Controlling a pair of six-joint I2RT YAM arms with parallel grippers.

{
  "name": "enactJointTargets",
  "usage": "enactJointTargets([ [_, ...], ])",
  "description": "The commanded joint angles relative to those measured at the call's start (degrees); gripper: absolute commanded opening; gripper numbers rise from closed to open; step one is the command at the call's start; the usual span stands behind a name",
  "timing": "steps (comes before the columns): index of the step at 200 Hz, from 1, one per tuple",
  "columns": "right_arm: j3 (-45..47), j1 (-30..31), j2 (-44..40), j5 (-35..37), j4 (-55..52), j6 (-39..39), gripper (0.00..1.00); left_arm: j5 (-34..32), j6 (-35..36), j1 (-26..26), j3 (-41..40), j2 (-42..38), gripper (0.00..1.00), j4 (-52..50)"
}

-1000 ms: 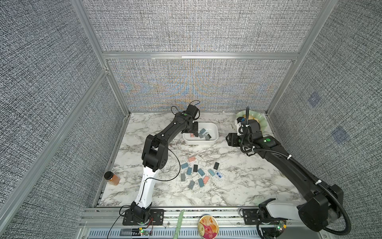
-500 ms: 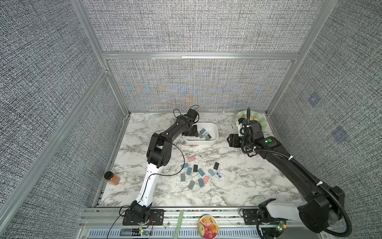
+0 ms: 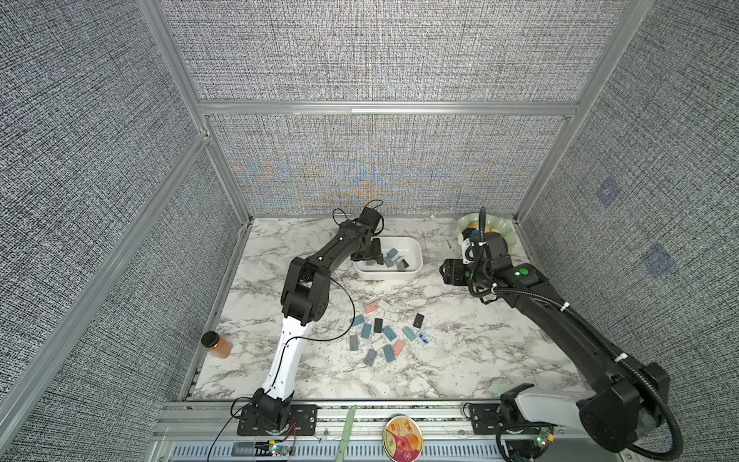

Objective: Put the eraser in the storage box
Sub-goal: Place the eraser in the storage box, then pick up the eraser from the center of the board.

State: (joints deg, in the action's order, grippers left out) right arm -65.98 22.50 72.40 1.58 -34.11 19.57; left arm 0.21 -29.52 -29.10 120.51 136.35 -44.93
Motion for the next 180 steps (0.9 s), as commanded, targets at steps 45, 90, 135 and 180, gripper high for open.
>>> enactJointTargets([
  [45,2.49,0.02,-2.49,-0.67,-1.48,1.26,0.77,1.29,0.92,-0.63,-3.07,-8.28,0.63,1.2],
  [90,6.68,0.76,-3.09,-2.05,-1.93,2.52,0.78,-0.02,1.63,-1.95,-7.07,-15.42,0.64,2.18],
  [135,12.33,5.23,-1.29,-2.26,0.17,6.94,0.78,-0.85,1.87,-3.58,-14.96,-25.13,0.65,6.07],
  [180,17.29,12.18,2.75,0.81,4.64,13.74,0.78,-0.39,1.92,-4.41,-24.03,-33.35,0.65,10.06],
])
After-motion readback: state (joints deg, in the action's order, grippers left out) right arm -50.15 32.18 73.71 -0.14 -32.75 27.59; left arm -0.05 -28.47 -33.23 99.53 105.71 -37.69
